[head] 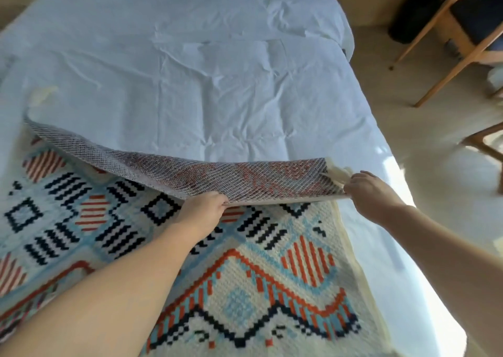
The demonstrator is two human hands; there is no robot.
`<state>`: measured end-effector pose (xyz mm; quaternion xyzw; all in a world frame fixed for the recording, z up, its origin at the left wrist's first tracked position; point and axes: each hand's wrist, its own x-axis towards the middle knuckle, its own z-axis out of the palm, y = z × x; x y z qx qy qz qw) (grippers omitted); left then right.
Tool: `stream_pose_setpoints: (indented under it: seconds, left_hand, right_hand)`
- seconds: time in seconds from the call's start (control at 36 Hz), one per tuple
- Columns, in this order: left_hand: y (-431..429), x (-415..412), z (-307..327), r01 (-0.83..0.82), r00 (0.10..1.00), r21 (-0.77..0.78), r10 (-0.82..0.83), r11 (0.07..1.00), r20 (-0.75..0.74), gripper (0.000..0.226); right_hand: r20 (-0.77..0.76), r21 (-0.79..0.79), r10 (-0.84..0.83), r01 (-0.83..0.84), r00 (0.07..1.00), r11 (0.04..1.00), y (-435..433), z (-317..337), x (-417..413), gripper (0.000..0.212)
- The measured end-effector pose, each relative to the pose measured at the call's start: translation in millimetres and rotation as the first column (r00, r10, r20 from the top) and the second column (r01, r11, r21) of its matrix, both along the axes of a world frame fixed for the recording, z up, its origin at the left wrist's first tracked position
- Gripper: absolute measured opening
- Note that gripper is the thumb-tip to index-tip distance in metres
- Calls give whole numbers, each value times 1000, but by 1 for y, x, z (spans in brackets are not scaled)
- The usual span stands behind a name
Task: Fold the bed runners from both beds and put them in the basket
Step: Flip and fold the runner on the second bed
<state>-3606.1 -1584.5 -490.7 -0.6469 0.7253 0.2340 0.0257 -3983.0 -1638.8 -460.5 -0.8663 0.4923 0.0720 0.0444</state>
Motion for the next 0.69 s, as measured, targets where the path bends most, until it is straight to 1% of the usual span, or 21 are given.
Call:
stream_pose_setpoints:
  seconds: [0.14,0.22,0.31,0.44,0.53,0.58,0.61,0.64,0.69]
  left_hand:
    - [50,-12,9,-7,1000,48,6,999,9,29]
    - [78,-23,11,-17,1000,25,17,1000,17,29]
    - [110,-37,10,-46,999,23,46,999,12,29]
    - [164,-57,1,-157,987,34,156,987,24,28]
    - [192,-71,-1,-176,984,38,175,984,17,30]
    - [209,-80,0,-181,983,63,180,982,21,30]
    - [216,-83,0,-187,982,73,187,980,17,30]
    - [222,-86,-1,-188,982,70,187,980,14,30]
    - [232,-91,-2,-182,983,63,182,981,12,27]
  right_hand:
    - [-12,6,17,-17,1000,1000,48,-2,-13,26]
    - [24,10,32,-32,999,999,67,-6,-25,25]
    - [5,25,52,-52,999,998,86,-13,-39,24]
    - [2,43,135,-135,991,990,115,-10,-61,26]
    - [21,-10,185,-185,983,983,136,-3,-72,16]
    - [43,-23,208,-207,977,978,149,-3,-81,33]
    - [50,-38,215,-213,975,976,156,-5,-84,38]
    - [56,-42,218,-216,974,975,162,-7,-88,38]
    - [33,-8,201,-201,979,980,177,-5,-92,26]
